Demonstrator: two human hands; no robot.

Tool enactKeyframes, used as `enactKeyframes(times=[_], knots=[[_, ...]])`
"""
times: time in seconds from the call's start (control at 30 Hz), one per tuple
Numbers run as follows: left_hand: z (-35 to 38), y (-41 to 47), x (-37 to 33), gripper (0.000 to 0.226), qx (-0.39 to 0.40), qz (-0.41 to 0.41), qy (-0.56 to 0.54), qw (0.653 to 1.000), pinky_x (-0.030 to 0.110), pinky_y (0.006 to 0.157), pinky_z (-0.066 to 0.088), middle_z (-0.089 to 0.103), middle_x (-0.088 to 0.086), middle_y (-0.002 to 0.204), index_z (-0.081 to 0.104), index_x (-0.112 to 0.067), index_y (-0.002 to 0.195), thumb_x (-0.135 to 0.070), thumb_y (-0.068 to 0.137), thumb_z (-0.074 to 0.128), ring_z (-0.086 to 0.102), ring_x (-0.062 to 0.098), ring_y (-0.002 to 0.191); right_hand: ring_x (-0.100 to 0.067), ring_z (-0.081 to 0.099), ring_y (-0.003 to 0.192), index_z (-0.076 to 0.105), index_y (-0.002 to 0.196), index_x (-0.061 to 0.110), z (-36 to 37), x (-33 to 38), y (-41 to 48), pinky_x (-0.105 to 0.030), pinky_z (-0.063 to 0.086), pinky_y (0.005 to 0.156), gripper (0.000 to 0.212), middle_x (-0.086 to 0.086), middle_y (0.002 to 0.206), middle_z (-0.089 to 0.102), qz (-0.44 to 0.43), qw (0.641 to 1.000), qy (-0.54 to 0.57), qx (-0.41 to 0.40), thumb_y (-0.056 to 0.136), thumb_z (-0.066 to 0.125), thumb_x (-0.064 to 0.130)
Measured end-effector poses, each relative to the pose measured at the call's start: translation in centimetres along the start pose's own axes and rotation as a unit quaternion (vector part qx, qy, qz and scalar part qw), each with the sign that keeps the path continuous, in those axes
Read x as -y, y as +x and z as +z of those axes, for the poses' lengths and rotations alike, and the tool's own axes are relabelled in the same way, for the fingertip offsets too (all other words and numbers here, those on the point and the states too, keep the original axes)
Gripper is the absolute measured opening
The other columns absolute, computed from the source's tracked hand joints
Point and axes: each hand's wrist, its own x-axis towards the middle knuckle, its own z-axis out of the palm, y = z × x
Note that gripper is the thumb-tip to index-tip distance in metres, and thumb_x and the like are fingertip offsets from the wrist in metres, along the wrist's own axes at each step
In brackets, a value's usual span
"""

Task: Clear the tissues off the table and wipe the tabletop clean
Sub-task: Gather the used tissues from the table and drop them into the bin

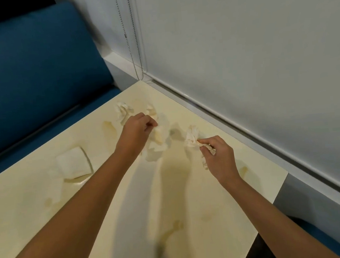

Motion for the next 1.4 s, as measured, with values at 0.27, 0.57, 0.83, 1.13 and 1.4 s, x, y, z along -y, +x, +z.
enactKeyframes(times=[0.27,0.57,0.83,1.13,1.4], knots=[[-2.6,-8.9,-0.2,0.013,0.057,0.06,0.037,0.996,0.021,0.074,0.032,0.066,0.012,0.097,0.071,-0.004,0.092,-0.003,0.087,0.059,0.053,0.032,0.088,0.003,0.052,0.074,0.069,0.098,0.003,0.8,1.2,-6.4,0.001,0.035,0.069,0.02,-0.005,0.091,0.06,0.007,1.0,-0.013,-0.016,0.085,0.056,-0.007],[-6.3,-19.6,1.5,0.014,0.105,0.102,0.028,0.989,0.024,0.075,0.037,0.064,0.008,0.1,0.071,-0.005,0.093,-0.001,0.086,0.059,0.056,0.03,0.087,-0.011,0.052,0.08,0.069,0.099,0.005,2.4,4.2,-16.8,-0.001,0.036,0.07,0.019,-0.005,0.092,0.061,0.019,0.997,-0.035,-0.072,0.086,0.058,-0.003],[-8.9,-28.6,1.0,0.021,0.155,0.161,0.015,0.975,0.02,0.079,0.035,0.061,0.006,0.107,0.068,-0.008,0.104,-0.006,0.093,0.051,0.053,0.025,0.098,-0.003,0.051,0.08,0.068,0.102,0.007,2.9,7.4,-29.6,0.001,0.038,0.069,0.017,-0.002,0.095,0.062,0.057,0.99,-0.027,-0.124,0.088,0.058,0.004],[-8.1,-37.3,-7.5,0.018,0.233,0.248,-0.046,0.939,0.015,0.078,0.031,0.06,0.008,0.106,0.068,-0.006,0.102,-0.009,0.092,0.054,0.054,0.023,0.1,0.004,0.054,0.08,0.069,0.099,0.006,-2.2,8.6,-44.2,0.0,0.037,0.071,0.017,0.003,0.091,0.059,0.088,0.972,-0.041,-0.215,0.086,0.06,0.001],[-4.3,-47.0,-15.8,0.015,0.333,0.345,-0.133,0.867,0.009,0.076,0.029,0.05,-0.007,0.096,0.069,-0.008,0.098,-0.009,0.09,0.056,0.049,0.008,0.093,0.012,0.054,0.08,0.069,0.094,0.01,-8.7,5.9,-58.3,-0.004,0.04,0.069,0.016,0.012,0.086,0.058,0.182,0.921,-0.064,-0.339,0.086,0.06,0.0]])
